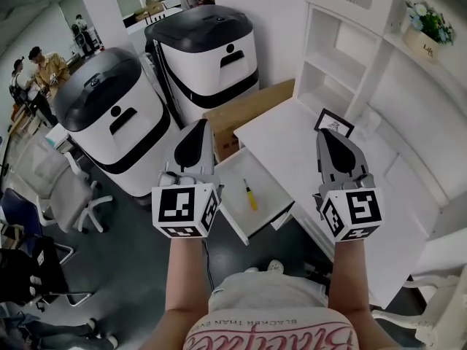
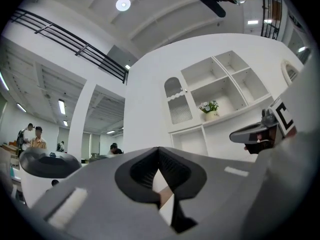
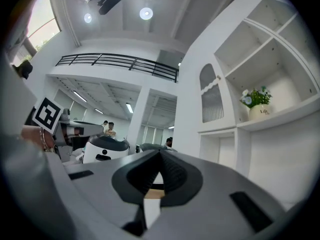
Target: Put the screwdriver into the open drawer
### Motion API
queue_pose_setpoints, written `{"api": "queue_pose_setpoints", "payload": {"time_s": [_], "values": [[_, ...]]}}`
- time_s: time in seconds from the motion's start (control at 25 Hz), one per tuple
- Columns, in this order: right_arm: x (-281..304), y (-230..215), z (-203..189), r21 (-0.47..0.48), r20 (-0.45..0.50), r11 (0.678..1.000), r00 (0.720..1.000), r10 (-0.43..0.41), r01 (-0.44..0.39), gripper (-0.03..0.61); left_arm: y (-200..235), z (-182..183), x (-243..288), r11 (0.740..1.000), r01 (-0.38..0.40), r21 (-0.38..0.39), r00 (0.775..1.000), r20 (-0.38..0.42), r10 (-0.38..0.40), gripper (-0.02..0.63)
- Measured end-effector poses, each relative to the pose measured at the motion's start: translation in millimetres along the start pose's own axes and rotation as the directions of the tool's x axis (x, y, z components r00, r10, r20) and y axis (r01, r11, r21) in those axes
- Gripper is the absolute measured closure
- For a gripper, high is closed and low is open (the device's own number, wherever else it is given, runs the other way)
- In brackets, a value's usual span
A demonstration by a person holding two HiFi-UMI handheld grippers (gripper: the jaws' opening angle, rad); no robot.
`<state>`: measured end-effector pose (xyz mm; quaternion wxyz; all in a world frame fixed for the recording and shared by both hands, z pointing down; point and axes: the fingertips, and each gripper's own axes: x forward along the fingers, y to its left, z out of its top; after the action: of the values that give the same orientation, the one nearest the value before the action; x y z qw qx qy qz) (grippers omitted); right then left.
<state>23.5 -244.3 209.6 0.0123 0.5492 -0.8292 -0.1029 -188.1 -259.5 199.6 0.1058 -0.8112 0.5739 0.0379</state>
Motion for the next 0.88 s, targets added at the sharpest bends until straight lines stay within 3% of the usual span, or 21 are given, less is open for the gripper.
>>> {"api": "queue_pose_setpoints", "payload": {"time_s": [0.88], "values": [[4.8,0.2,11.4,-0.039,0.016,0.999,1.000,0.002,-0.001,0.572,10.5,6.5,2.0,0.997,-0.030,0.069,0.999,0.028,0.029,0.604]]}}
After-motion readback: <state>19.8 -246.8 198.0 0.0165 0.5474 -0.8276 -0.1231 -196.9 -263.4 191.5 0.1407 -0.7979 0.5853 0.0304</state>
